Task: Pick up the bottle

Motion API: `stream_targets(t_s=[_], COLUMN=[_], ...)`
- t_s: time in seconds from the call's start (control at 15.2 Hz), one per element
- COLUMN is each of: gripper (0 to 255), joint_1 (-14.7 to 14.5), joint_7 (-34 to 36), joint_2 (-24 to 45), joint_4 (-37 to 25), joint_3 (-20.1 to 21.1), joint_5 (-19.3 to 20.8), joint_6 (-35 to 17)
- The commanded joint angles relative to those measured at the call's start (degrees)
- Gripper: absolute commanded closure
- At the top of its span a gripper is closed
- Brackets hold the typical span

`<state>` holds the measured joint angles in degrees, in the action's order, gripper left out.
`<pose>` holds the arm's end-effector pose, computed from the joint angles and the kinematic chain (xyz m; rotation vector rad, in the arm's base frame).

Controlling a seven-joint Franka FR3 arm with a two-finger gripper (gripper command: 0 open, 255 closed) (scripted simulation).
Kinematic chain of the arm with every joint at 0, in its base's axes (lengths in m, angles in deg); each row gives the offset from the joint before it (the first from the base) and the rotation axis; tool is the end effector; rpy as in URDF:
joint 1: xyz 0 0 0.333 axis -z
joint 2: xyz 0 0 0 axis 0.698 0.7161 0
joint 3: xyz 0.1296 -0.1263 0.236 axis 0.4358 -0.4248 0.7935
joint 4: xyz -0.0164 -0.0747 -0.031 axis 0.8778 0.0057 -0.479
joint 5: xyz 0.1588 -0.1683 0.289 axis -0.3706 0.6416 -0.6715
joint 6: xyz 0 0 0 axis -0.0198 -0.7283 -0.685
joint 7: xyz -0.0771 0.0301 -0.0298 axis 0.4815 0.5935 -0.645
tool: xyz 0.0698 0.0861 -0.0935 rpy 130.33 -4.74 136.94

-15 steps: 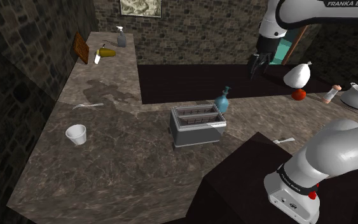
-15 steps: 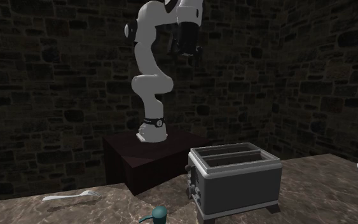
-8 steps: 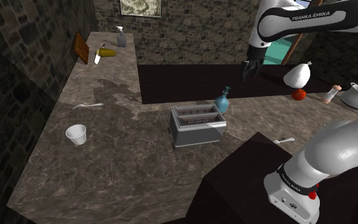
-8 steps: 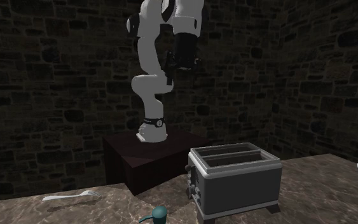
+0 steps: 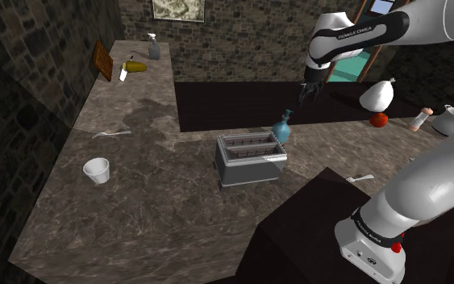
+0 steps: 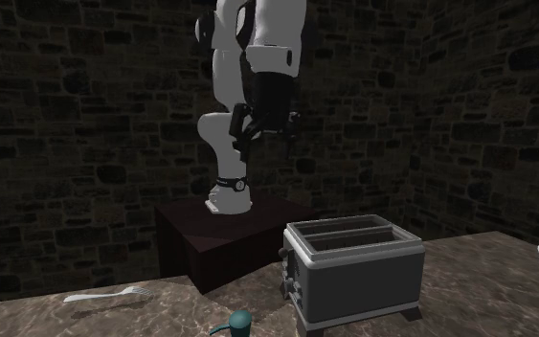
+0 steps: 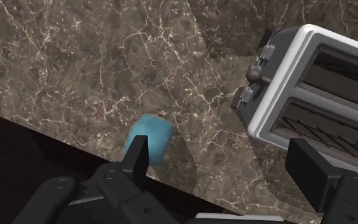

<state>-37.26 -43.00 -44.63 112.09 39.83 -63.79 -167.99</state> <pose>0.4511 -0.1702 0.3818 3.0497 -0.1195 -0.1008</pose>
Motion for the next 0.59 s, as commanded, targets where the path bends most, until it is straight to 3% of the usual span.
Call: stream_targets(t_s=[0.0, 0.53], gripper=[0, 0], joint_1=[0.5, 3.8], joint_7=[-1.7, -8.0], joint_2=[4.5, 21.9], joint_4=[-2.6, -14.9], joint_3=[-1.0, -2.7], joint_5=[-0.8, -5.3], joint_6=[-2.0, -6.7])
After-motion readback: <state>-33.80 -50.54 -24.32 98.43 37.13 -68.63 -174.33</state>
